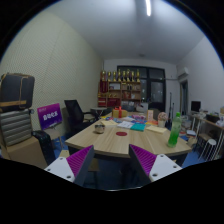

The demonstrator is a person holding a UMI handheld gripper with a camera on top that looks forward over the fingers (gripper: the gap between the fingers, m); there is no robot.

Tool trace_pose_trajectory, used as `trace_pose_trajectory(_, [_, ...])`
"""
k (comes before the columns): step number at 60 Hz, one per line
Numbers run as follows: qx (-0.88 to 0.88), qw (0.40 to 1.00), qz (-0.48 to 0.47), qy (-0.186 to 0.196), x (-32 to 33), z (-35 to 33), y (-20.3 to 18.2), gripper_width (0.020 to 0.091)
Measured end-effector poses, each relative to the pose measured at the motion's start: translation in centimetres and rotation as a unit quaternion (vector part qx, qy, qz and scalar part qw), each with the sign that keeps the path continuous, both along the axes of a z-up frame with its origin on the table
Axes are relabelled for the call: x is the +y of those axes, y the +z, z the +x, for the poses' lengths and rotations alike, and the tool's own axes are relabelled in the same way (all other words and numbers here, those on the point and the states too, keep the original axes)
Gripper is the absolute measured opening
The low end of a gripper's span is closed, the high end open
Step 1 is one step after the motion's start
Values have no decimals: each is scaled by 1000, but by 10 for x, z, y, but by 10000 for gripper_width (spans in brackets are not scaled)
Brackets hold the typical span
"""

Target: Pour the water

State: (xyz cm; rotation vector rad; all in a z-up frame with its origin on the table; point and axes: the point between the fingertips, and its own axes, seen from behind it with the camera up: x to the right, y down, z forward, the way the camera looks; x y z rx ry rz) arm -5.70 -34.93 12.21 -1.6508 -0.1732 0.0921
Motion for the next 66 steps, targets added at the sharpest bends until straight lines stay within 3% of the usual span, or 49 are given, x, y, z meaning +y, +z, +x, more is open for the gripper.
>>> trace_pose_trajectory(14, [-6, 999, 23, -24, 15, 38, 7, 802])
trace_pose_trajectory(30, [25, 995, 22, -93, 67, 155, -6, 801])
trace_pose_trajectory(45, [2, 987, 31, -160, 169, 278, -27, 801])
trace_pose_trajectory(66, [7, 979, 22, -201, 294, 364, -55, 800])
